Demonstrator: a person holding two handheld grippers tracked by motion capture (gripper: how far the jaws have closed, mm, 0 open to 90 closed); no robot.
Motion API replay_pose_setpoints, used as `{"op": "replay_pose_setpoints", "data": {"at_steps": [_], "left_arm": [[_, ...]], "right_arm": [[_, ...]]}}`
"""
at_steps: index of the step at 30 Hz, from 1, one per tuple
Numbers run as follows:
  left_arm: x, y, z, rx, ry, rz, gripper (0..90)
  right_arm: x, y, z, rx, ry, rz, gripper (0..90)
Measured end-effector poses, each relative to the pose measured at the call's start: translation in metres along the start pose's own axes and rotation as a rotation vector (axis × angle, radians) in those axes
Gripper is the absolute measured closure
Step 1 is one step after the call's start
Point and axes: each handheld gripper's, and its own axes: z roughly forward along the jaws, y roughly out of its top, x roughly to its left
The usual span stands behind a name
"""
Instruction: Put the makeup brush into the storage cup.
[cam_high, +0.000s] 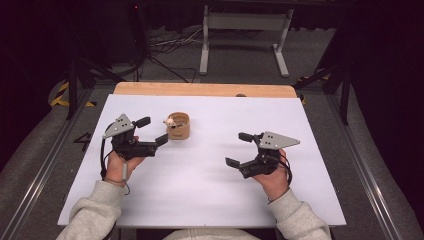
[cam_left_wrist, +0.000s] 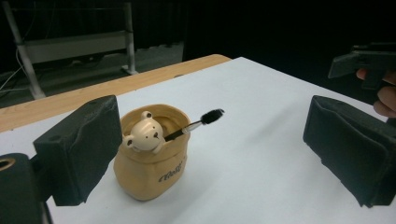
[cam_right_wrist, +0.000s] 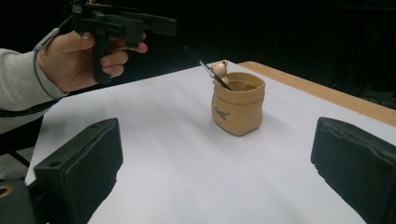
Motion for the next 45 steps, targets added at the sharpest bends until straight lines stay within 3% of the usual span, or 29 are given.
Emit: {"op": "replay_pose_setpoints", "data": {"at_steps": [8,15,30,38,45], "left_arm": [[-0.007,-0.008,-0.018,-0.029,-0.027,-0.006,4.5],[-0.011,-0.018,-0.028,-0.02,-0.032,-0.011,4.3],[-0.016,-0.04,-0.037,-0.017,-0.02,-0.036,4.3],[-0.015,-0.054,-0.044,-0.022,-0.031,-0.036,4.3],[-0.018,-0.065,-0.042,-0.011,-0.017,0.033,3.5]], "right_arm": [[-0.007,-0.002,-0.016,-0.013,-0.021,-0.004,2.5],[-0.009,-0.001,-0.026,-0.019,-0.031,-0.022,1.4],[-0.011,-0.014,-0.049,-0.008,-0.054,-0.069,0.0],[-0.007,-0.022,-0.051,0.008,-0.057,-0.1,0.0],[-0.009,-0.032,-0.053,0.0,-0.069,-0.09,0.0]]}}
